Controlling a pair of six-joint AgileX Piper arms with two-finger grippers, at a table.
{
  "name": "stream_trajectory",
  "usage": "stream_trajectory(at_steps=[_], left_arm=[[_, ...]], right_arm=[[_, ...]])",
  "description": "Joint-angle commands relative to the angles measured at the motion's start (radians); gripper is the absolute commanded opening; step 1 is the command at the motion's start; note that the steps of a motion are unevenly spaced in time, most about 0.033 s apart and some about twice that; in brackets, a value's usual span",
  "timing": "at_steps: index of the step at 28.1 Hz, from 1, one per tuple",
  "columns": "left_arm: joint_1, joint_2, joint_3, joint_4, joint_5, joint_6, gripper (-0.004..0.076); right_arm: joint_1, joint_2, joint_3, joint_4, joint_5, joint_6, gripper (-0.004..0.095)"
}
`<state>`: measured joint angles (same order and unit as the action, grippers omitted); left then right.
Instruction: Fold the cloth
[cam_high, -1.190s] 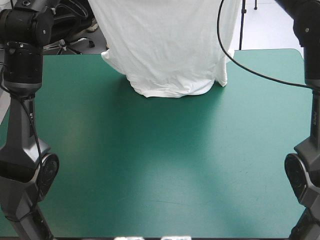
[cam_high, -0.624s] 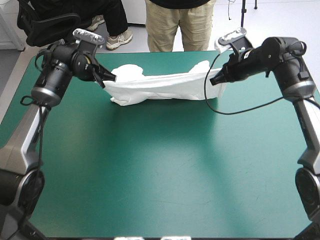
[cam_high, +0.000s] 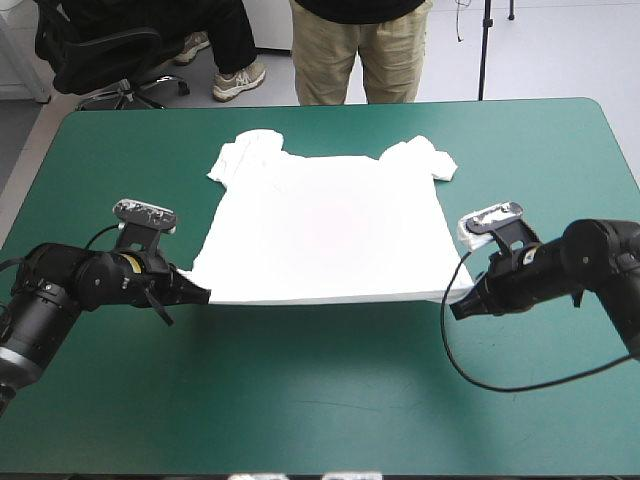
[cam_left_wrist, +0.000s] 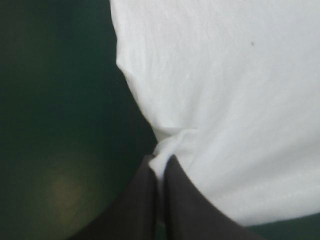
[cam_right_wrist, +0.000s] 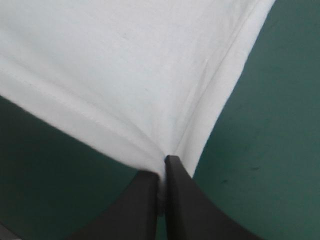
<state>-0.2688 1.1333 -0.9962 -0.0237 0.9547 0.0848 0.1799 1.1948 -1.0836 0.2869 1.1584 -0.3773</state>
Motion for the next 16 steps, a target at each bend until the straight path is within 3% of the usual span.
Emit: stream_trajectory(at_steps=[1,9,16], left_arm=[[0.000,-0.065,0.037,-0.022,-0.027,-0.011,-0.0017],[0.000,-0.203,0.192,-0.032,0.067,-0.011,-0.0017],[0.000,-0.253,0.350,-0.105,0.060,-0.009,-0.0017]], right_arm=[[-0.006,-0.100,0.069,0.005,-0.021,0.027,-0.0011],[-0.006,-0.252,0.319,0.008,0.026,0.090,-0.0011],[-0.006,-0.282,0.465,0.099,-0.053,0.079,-0.0011]])
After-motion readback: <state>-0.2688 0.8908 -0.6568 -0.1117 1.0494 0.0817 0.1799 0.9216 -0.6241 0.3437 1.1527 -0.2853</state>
